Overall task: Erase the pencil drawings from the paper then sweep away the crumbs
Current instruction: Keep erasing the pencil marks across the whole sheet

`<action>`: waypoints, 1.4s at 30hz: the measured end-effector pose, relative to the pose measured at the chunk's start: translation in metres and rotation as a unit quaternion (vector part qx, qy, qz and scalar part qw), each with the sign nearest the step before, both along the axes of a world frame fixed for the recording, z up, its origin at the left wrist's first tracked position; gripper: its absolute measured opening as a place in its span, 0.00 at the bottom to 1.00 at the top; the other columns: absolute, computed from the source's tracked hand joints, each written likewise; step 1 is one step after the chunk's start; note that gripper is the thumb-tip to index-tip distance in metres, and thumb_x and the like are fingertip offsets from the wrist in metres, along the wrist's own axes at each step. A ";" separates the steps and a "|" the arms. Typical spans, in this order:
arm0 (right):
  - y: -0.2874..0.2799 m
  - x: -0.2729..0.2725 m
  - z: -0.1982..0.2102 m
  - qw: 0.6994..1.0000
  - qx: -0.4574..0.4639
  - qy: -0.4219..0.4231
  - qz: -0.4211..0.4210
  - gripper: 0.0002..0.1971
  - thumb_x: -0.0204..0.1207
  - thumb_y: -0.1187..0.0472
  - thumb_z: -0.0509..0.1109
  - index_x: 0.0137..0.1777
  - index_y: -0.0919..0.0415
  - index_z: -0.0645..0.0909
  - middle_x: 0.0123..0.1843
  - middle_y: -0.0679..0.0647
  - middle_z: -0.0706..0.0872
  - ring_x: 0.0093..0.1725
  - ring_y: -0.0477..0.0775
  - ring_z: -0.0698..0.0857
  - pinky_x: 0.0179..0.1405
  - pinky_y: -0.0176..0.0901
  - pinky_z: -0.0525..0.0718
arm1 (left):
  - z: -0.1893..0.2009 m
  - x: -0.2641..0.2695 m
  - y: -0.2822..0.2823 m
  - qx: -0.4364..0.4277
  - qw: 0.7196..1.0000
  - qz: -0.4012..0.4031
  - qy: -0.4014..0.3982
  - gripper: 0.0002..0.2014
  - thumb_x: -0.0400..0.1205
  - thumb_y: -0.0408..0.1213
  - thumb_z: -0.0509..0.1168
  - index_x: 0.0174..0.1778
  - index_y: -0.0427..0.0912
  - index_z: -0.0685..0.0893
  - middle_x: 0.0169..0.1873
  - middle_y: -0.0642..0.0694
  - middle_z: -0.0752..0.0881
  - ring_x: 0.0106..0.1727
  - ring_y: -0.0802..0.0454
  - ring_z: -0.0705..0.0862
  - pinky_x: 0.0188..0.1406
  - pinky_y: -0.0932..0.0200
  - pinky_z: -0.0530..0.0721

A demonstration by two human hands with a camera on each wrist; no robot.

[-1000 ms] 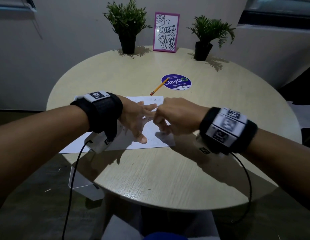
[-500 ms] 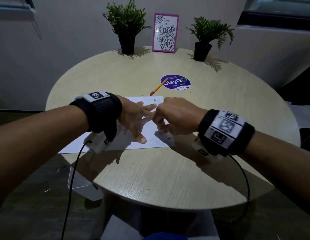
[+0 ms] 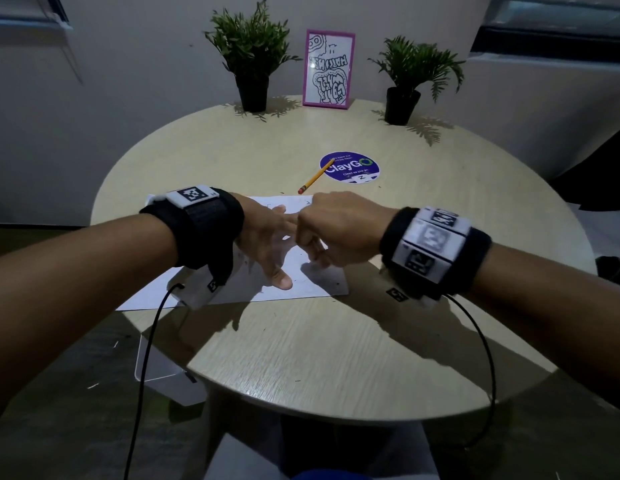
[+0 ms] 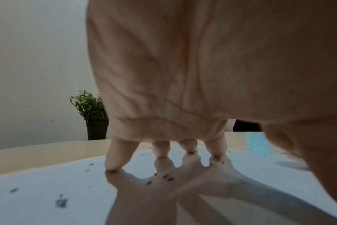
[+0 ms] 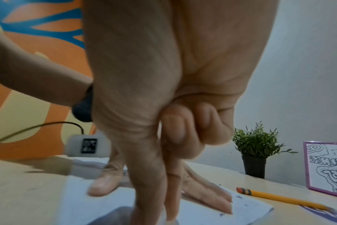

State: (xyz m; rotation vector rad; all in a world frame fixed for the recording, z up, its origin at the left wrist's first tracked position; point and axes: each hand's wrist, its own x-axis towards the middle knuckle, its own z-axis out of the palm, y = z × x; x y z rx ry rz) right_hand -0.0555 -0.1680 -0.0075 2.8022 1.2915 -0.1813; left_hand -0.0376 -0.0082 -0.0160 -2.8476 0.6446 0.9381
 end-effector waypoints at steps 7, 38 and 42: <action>-0.018 -0.027 0.015 0.994 -0.080 0.068 0.006 0.09 0.73 0.60 0.76 0.34 0.49 0.82 0.36 0.41 0.86 0.46 0.51 0.81 0.37 0.43 0.76 | -0.008 0.007 0.005 0.021 0.999 -0.032 0.015 0.58 0.66 0.71 0.70 0.85 0.68 0.41 0.85 0.63 0.35 0.87 0.49 0.35 0.85 0.34 0.45; -0.016 -0.006 0.011 0.998 -0.042 0.052 -0.012 0.01 0.73 0.57 0.79 0.43 0.49 0.92 0.35 0.38 0.85 0.44 0.43 0.78 0.40 0.43 0.77 | -0.006 0.005 0.004 0.023 0.999 -0.044 0.003 0.52 0.73 0.67 0.69 0.85 0.69 0.42 0.85 0.63 0.34 0.87 0.46 0.36 0.83 0.35 0.44; 0.004 0.014 0.003 1.000 0.006 -0.006 -0.018 0.02 0.72 0.54 0.80 0.43 0.50 0.92 0.42 0.47 0.91 0.51 0.53 0.85 0.38 0.42 0.75 | 0.006 -0.008 -0.001 0.026 1.000 -0.012 -0.001 0.43 0.78 0.60 0.71 0.85 0.66 0.53 0.85 0.62 0.50 0.87 0.50 0.50 0.82 0.43 0.55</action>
